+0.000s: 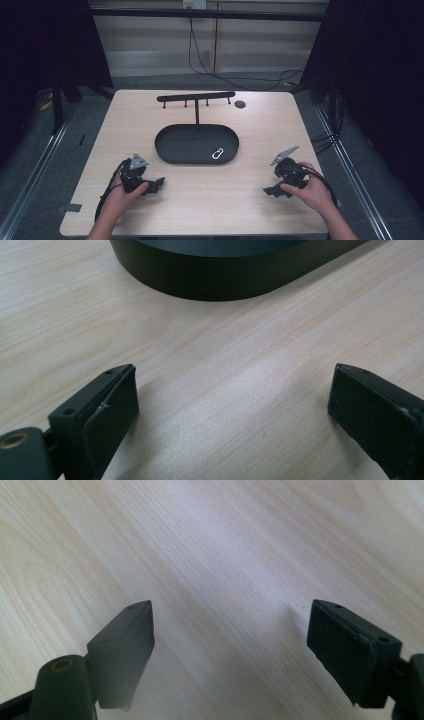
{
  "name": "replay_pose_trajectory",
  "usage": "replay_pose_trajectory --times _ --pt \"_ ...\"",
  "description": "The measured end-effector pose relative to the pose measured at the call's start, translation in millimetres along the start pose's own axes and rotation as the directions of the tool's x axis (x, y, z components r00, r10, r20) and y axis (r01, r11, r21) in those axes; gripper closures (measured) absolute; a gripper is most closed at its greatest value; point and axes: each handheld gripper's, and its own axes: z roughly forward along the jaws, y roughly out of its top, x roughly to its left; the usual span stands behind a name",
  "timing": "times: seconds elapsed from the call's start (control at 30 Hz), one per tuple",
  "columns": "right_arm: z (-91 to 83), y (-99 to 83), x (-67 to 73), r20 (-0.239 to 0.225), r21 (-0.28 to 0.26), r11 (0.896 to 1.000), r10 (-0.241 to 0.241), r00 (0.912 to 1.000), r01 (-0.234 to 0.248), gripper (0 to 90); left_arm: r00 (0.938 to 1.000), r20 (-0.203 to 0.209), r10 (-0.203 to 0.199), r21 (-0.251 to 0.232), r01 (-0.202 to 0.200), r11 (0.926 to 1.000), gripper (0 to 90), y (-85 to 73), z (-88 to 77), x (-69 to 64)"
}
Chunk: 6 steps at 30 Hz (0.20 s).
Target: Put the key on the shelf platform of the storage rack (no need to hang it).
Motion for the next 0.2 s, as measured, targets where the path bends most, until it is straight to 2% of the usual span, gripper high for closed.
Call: replay_pose_trajectory --times 0.2 --pt "0.8 1.2 2.3 0.002 -0.019 1.000 0.022 0.9998 -0.022 18.8 1.0000 0.000 0.000 0.000 0.000 1.0000 5.7 0.0 0.0 0.0"
